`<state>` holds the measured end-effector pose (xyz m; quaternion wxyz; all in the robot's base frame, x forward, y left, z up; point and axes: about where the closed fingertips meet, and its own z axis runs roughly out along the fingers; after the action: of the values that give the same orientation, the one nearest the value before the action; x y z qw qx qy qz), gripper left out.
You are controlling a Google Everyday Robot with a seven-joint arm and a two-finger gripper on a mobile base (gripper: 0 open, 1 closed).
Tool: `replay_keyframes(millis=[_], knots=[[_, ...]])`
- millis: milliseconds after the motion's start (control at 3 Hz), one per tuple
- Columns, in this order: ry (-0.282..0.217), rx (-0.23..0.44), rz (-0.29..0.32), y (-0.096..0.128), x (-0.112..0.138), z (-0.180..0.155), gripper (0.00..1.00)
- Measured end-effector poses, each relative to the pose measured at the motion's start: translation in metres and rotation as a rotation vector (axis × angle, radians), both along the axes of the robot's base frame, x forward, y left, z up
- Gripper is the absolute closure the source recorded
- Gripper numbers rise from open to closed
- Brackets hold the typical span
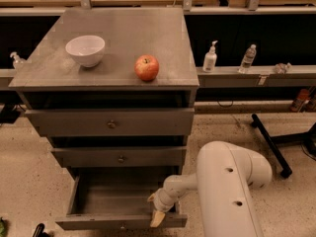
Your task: Close bottom drawer
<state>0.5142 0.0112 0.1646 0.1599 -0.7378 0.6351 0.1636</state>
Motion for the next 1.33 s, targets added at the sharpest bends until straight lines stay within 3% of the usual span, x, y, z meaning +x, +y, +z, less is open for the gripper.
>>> replay_keyframes(millis=[1333], knots=[[-0.003,-0.001,-0.011,-0.0045,0.0035,0.0010,0.39]])
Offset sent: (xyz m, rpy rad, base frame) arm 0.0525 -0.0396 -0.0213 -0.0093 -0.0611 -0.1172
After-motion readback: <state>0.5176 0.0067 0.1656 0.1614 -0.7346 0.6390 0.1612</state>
